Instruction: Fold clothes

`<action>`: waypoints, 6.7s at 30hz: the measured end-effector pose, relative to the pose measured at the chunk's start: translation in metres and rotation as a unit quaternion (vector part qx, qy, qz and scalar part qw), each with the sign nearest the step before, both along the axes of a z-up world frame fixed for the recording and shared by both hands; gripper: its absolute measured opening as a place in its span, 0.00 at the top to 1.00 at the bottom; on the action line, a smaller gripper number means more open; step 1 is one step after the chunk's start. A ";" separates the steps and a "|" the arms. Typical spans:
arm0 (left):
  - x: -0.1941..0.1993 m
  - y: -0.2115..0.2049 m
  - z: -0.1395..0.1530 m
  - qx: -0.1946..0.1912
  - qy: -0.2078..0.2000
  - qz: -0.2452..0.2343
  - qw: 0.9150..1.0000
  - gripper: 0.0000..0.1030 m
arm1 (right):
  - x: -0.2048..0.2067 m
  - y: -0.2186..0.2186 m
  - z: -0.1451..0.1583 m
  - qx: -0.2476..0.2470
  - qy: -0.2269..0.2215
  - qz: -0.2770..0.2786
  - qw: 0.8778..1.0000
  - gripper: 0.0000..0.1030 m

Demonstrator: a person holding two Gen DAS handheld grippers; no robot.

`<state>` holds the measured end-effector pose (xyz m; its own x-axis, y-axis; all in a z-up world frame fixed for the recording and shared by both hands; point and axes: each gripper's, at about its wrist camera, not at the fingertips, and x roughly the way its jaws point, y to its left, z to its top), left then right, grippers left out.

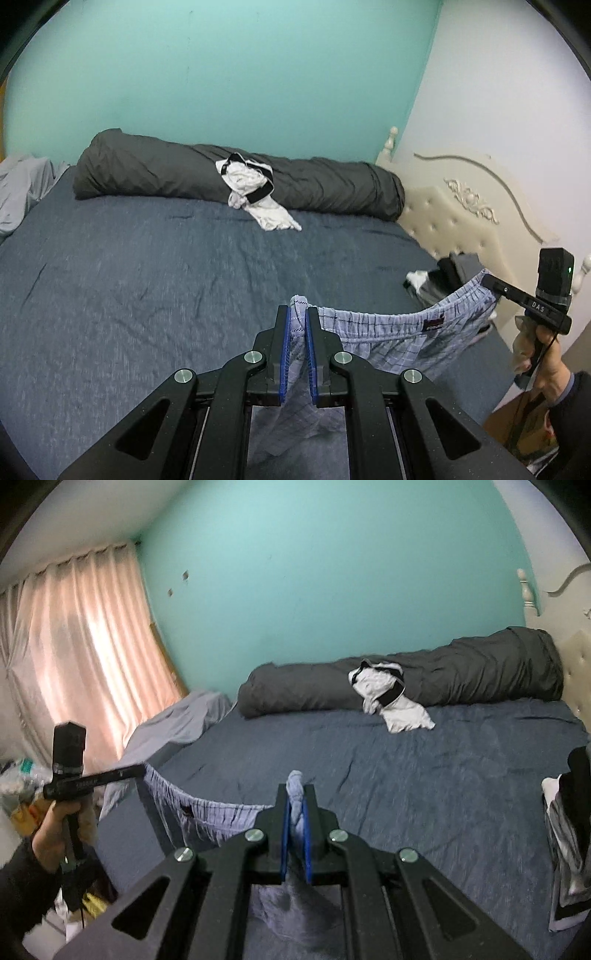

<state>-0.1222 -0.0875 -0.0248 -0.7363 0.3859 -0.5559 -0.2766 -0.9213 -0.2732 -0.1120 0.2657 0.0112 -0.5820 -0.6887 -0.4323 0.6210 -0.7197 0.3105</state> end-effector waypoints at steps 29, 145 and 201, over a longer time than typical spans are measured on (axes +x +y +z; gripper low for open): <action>-0.227 -0.005 -0.249 0.000 -0.156 0.063 0.986 0.92 | -0.228 -0.062 -0.230 0.101 -0.144 -0.051 0.983 0.95; -0.079 -0.072 -0.335 0.057 -0.215 0.115 0.968 0.79 | -0.171 0.095 -0.314 0.066 -0.311 -0.225 0.921 0.98; -0.078 -0.099 -0.304 0.071 -0.188 0.167 0.965 0.89 | -0.189 0.115 -0.287 0.049 -0.285 -0.225 0.930 0.79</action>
